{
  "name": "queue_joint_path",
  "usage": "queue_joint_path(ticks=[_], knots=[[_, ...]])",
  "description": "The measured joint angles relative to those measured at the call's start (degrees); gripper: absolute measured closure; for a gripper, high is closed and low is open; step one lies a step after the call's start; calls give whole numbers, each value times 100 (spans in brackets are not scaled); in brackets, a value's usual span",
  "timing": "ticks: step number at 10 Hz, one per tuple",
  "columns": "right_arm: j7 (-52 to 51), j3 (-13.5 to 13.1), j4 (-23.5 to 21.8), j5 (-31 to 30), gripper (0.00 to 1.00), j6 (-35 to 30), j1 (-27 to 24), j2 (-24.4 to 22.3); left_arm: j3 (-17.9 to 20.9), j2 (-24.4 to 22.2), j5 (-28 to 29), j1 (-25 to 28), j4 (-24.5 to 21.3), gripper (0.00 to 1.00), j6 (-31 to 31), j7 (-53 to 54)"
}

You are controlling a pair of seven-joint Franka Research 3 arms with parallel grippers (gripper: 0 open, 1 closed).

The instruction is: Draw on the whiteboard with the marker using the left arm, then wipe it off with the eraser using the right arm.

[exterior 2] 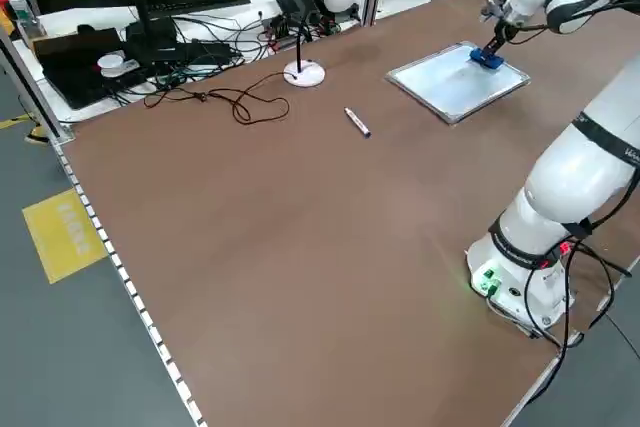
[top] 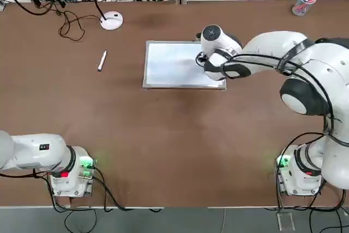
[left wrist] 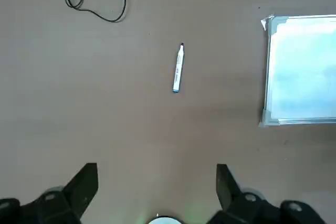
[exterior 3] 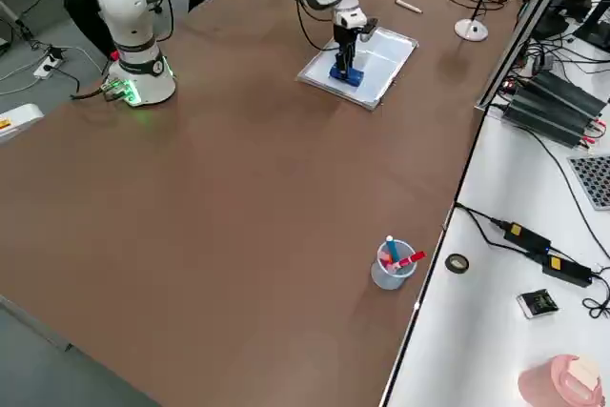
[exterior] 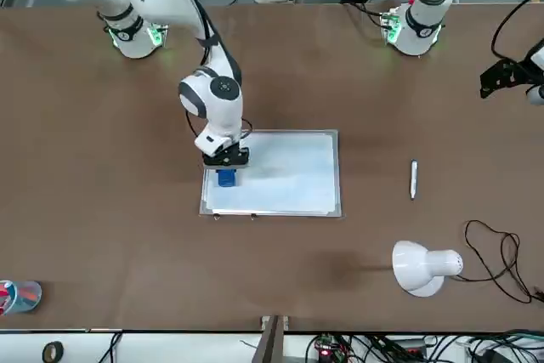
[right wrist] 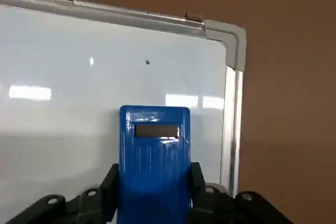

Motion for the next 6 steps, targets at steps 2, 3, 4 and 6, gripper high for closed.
queue_joint_path(ticks=[2, 3, 4, 6], knots=[[80, -1, 62, -5, 44, 11, 3, 35, 0, 9, 0, 0, 0, 0, 0, 0], [155, 2, 127, -5, 44, 16, 5, 64, 0, 14, 0, 0, 0, 0, 0, 0], [240, 11, 227, -5, 44, 24, 14, 127, 0, 17, 0, 0, 0, 0, 0, 0], [440, 26, 482, -7, 44, 26, 60, 301, 0, 20, 0, 0, 0, 0, 0, 0]])
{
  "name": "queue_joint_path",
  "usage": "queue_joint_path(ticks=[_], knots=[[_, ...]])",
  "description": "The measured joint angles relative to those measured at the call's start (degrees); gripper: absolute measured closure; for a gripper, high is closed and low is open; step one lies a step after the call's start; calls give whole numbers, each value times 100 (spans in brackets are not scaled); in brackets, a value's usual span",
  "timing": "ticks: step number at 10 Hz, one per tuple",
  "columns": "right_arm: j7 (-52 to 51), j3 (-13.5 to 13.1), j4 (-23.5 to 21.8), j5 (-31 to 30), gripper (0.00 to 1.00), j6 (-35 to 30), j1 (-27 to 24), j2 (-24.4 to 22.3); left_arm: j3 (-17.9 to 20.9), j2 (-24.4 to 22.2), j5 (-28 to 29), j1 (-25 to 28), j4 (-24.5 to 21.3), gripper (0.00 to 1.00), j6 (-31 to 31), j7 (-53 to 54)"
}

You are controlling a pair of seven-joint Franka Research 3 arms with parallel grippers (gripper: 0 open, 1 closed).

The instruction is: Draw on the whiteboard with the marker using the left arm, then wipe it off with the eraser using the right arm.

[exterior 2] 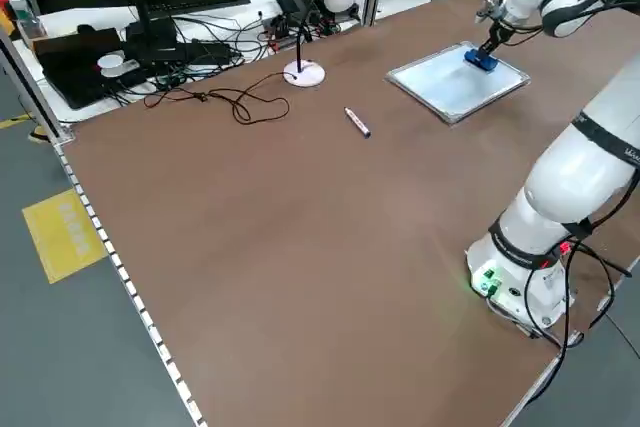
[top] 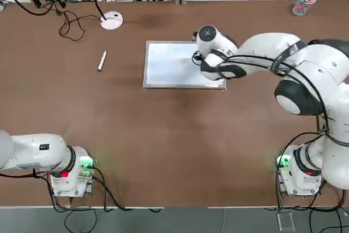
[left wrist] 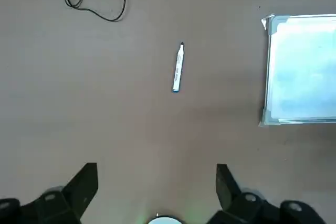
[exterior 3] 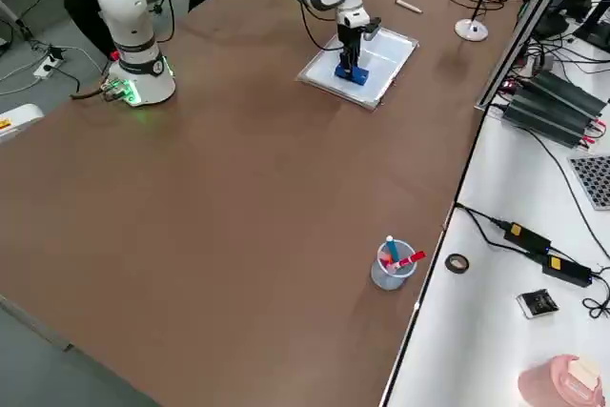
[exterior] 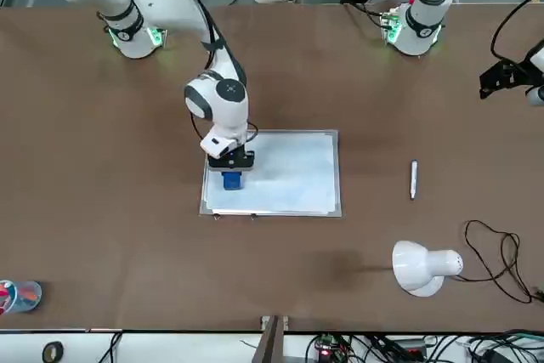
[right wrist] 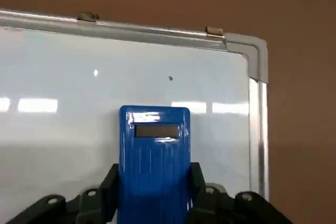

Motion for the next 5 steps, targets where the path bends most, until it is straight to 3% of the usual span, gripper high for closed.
queue_joint_path(ticks=[5], knots=[[446, -4, 630, -13, 44, -112, 137, 419, 0, 2, 0, 0, 0, 0, 0, 0]])
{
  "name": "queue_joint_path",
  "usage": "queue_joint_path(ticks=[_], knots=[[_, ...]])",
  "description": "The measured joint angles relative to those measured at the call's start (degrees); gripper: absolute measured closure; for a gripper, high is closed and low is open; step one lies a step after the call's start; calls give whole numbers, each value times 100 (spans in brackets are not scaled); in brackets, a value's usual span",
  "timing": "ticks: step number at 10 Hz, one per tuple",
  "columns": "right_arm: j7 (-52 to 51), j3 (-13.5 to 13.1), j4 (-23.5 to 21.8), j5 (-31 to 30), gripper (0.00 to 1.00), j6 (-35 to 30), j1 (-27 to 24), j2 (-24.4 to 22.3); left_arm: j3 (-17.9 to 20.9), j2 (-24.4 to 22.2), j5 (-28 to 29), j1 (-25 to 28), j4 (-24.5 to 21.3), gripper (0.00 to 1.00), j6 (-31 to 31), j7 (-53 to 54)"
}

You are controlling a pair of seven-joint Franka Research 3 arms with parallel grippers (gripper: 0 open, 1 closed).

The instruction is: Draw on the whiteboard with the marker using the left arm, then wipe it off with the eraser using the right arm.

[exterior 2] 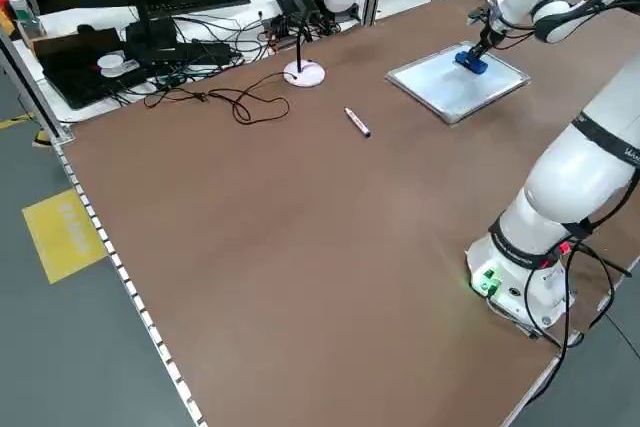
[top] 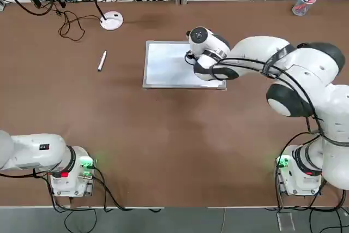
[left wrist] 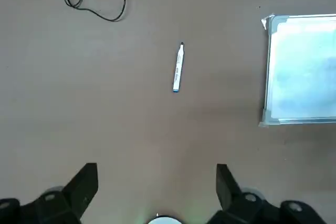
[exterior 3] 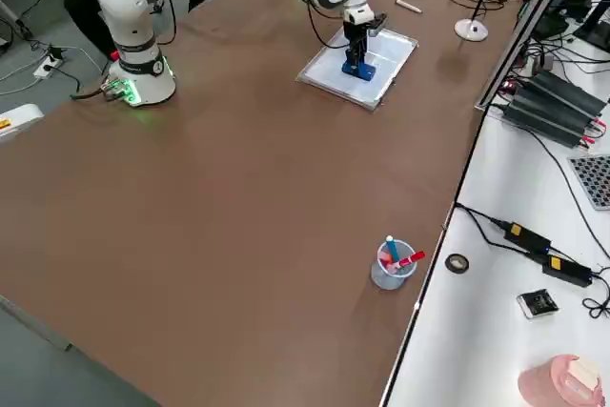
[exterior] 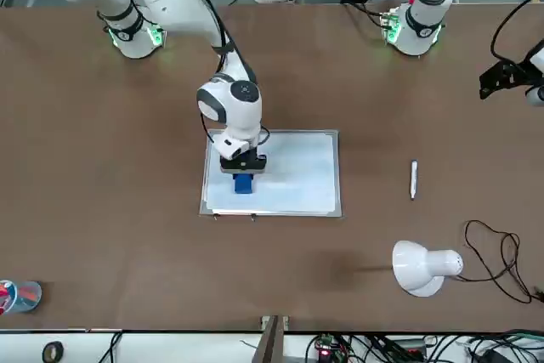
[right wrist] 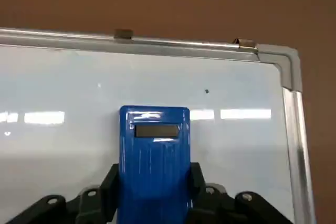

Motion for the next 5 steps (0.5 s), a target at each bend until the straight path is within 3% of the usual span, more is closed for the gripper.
queue_joint_path(ticks=[5], knots=[[487, -6, 726, -2, 44, -252, 185, 422, 0, 0, 0, 0, 0, 0, 8, 0]])
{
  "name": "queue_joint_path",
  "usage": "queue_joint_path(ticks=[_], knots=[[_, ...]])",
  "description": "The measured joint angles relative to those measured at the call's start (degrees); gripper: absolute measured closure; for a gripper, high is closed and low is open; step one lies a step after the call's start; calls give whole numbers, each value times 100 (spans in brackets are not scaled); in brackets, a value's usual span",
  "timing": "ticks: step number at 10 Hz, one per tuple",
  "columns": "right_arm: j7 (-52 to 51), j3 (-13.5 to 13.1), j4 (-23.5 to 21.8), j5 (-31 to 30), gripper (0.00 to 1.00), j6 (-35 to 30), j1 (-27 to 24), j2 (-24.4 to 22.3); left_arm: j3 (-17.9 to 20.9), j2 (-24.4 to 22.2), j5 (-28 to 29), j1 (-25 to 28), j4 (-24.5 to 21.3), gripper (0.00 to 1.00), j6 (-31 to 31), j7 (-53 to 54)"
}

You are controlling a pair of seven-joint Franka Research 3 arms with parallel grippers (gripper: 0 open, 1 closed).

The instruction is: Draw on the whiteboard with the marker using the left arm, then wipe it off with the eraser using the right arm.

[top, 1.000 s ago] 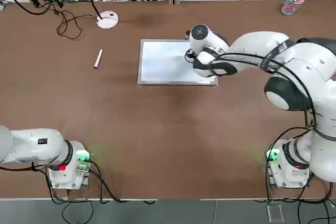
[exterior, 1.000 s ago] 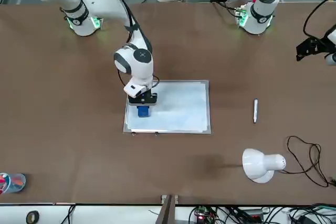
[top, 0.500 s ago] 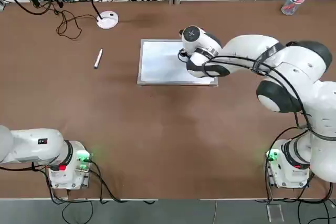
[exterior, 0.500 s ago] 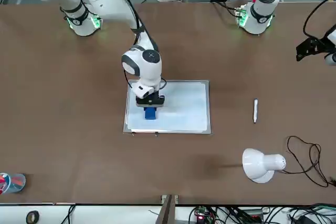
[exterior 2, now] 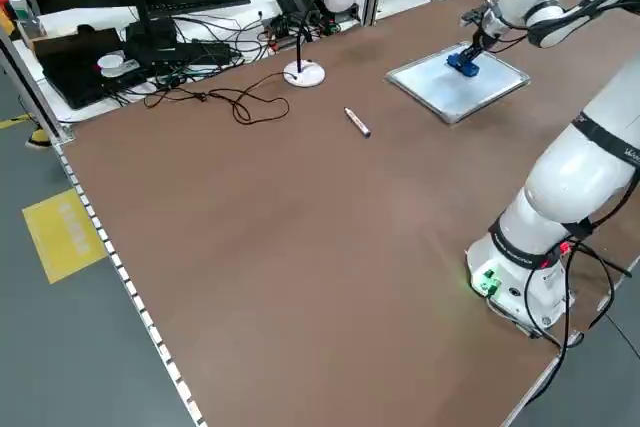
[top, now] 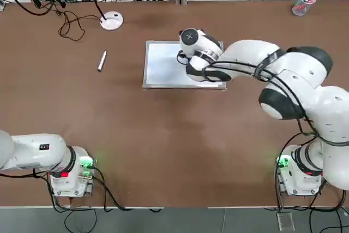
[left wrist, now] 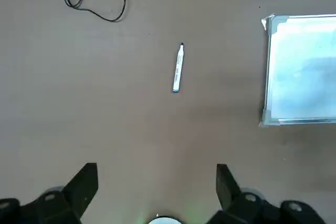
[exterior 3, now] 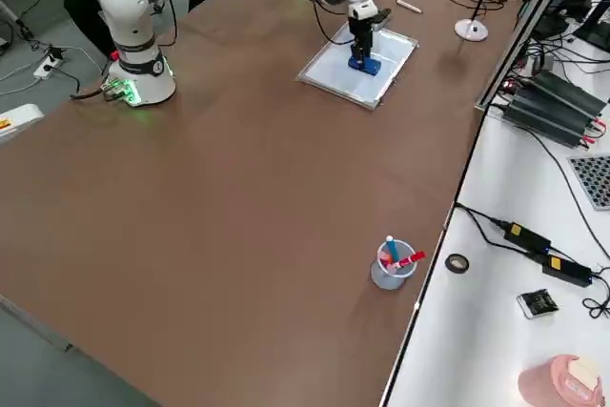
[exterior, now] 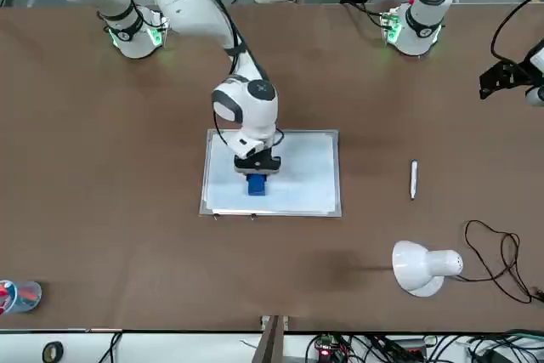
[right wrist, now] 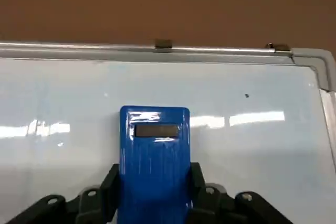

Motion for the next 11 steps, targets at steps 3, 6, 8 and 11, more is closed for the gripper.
queue_joint_path(ticks=[3, 6, 8, 11], knots=[[251, 12, 311, 4, 44, -116, 83, 166, 0, 0, 0, 0, 0, 0, 2, 0], [339, 20, 499, 6, 44, -390, 149, 218, 0, 0, 0, 0, 0, 0, 3, 0], [135, 8, 602, 17, 44, -828, 130, 158, 0, 0, 0, 0, 0, 0, 3, 0], [-680, -39, 502, 29, 44, -1403, -116, -456, 0, 1, 0, 0, 0, 0, 3, 0]])
